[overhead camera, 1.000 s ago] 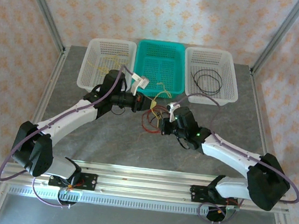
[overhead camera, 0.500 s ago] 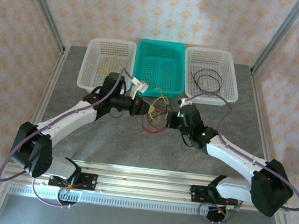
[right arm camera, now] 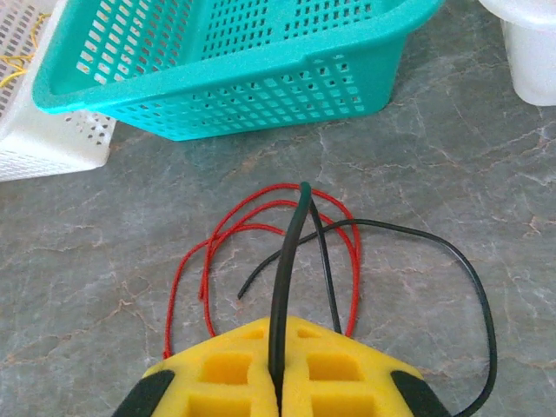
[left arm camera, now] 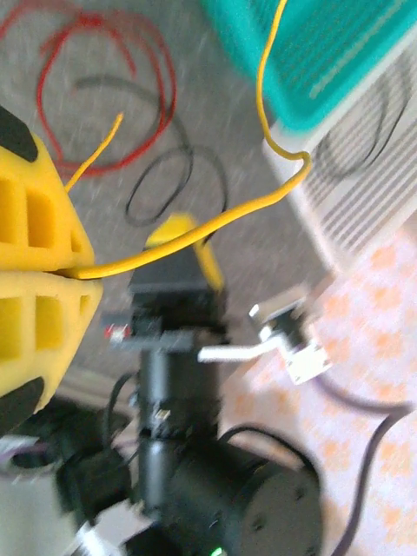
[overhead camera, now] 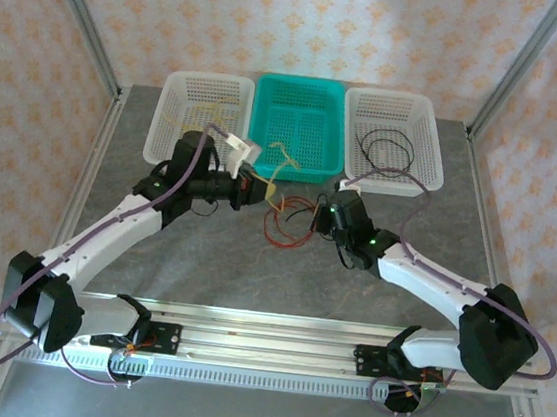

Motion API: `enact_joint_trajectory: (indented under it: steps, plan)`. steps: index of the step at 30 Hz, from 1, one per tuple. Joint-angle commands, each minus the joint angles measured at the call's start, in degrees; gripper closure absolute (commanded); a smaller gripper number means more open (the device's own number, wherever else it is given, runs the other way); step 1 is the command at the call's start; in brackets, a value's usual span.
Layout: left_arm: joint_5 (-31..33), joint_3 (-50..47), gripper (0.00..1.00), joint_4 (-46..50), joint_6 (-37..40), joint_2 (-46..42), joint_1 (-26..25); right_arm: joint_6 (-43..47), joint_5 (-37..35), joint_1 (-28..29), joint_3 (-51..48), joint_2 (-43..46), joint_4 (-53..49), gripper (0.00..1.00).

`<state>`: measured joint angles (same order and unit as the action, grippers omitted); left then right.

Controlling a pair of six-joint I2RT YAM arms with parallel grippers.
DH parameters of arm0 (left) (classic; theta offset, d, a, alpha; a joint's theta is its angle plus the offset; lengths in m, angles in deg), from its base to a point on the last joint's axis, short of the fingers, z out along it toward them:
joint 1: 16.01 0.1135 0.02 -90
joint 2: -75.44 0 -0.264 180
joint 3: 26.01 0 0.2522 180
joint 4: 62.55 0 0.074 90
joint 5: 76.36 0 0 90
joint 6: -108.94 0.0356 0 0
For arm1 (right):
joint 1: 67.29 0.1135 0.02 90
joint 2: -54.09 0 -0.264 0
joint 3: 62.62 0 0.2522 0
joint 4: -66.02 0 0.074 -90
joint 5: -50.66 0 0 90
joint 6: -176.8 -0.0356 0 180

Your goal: Untangle the cables

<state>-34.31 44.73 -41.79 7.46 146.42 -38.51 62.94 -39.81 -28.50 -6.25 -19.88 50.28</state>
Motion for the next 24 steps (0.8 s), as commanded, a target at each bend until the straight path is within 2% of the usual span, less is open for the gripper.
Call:
enact_joint_trajectory:
  steps: [1, 5, 8, 12, 16, 20, 24]
  plan:
    - [14.02, 3.95, 1.00, 3.38, 0.27, -0.74, 1.95, -0.67, -1.27, -0.11, -0.78, 2.33, -0.67, 1.00]
    - [27.85, 9.26, 1.00, 9.70, 1.24, 2.17, 4.00, -0.56, 1.43, 1.21, -2.32, 5.57, 1.07, 1.00]
    - [37.10, 14.43, 1.00, 14.03, 2.18, 6.65, 5.55, -1.14, -0.50, 2.47, -2.61, 7.47, 0.81, 1.00]
    - [45.64, 22.30, 1.00, 18.97, 4.65, 14.44, 5.80, -2.20, -3.05, 2.61, -1.74, 8.81, -0.92, 1.00]
    - [52.67, 29.80, 1.00, 23.41, 6.68, 22.26, 5.89, -1.87, -5.02, 2.59, -0.86, 9.18, -2.46, 1.00]
    - [58.62, 36.61, 1.00, 27.24, 8.36, 29.67, 6.22, 0.42, -2.99, 2.79, -1.61, 10.17, -1.01, 1.00]
    - [58.23, 41.36, 1.00, 28.94, 8.46, 35.54, 7.62, 1.54, -3.06, 2.96, -0.78, 10.40, -1.49, 1.00]
